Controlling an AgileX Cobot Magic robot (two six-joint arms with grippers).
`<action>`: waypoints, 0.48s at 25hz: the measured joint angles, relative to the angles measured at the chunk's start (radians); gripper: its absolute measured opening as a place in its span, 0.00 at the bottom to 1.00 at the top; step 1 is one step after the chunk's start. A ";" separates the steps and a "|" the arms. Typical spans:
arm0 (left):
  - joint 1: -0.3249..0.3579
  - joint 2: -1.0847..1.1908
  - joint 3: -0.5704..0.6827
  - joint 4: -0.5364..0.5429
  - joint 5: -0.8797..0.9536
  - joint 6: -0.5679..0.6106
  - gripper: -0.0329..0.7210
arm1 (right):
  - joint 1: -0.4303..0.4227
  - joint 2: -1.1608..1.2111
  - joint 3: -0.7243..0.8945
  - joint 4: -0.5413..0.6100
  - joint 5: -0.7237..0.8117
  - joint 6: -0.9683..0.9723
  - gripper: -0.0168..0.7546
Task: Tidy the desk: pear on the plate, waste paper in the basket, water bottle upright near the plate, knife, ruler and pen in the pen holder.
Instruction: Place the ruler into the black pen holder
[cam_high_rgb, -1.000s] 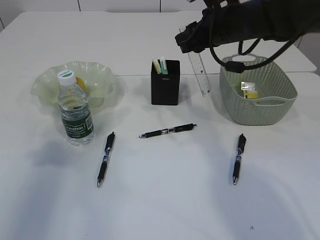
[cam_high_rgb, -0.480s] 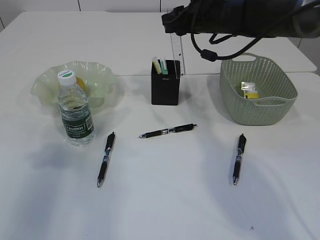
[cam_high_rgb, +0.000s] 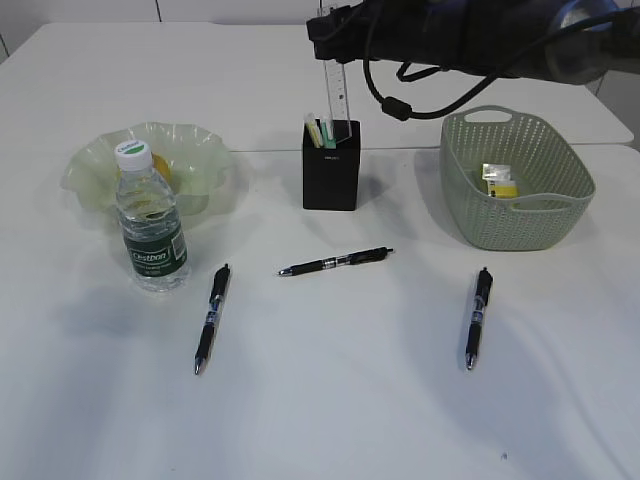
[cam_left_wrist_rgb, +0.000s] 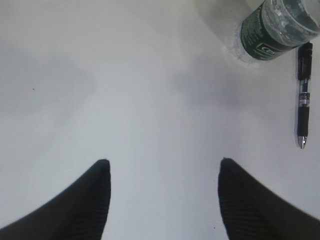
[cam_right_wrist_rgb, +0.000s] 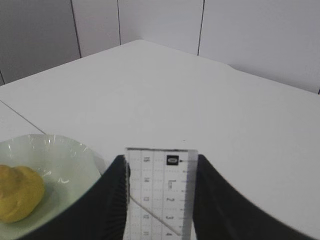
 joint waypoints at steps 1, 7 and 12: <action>0.000 0.000 0.000 0.000 0.000 0.000 0.67 | 0.000 0.008 -0.018 0.000 0.002 0.000 0.37; 0.000 0.000 0.000 0.000 0.000 0.000 0.67 | 0.000 0.059 -0.098 0.002 0.004 -0.001 0.37; 0.000 0.000 0.000 0.000 0.000 0.000 0.67 | 0.000 0.095 -0.105 0.004 0.006 -0.002 0.37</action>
